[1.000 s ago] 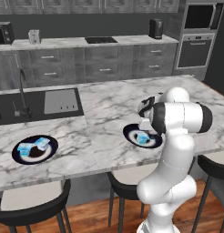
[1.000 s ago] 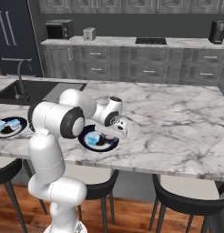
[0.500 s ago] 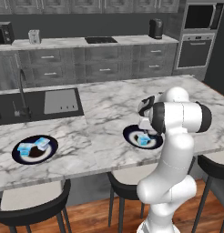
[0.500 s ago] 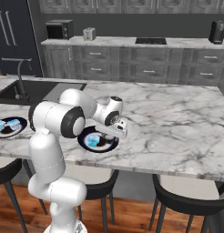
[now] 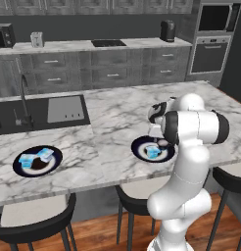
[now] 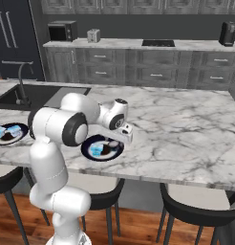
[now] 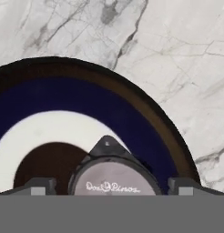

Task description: Place two yogurt containers on each plate.

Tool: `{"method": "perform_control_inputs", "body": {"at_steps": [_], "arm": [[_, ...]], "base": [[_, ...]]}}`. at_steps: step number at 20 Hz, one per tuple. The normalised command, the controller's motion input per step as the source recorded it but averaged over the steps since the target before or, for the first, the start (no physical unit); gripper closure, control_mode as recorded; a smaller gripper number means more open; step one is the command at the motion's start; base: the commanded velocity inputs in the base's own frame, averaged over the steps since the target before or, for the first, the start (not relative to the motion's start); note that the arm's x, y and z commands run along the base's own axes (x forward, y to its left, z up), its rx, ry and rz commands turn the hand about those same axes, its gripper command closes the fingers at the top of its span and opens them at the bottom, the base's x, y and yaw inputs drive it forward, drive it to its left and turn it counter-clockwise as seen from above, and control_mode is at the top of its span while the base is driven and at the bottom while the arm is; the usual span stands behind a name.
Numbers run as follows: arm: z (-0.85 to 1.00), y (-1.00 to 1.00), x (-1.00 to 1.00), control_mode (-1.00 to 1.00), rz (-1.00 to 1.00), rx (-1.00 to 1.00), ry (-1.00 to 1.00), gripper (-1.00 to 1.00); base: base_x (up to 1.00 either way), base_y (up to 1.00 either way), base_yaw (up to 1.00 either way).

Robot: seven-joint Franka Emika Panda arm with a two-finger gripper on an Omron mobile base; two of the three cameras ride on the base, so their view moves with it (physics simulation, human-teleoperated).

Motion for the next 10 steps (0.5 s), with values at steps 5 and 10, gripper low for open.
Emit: {"method": "perform_control_inputs", "body": {"at_steps": [5, 10], "arm": [[0.45, 0.01, 0.02, -1.0, 0.0, 0.0, 0.0, -1.0], [0.52, 0.0, -0.29, -1.0, 0.0, 0.0, 0.0, -1.0]], "base": [[0.0, 0.0, 0.0], [0.0, 0.0, 0.0]]}}
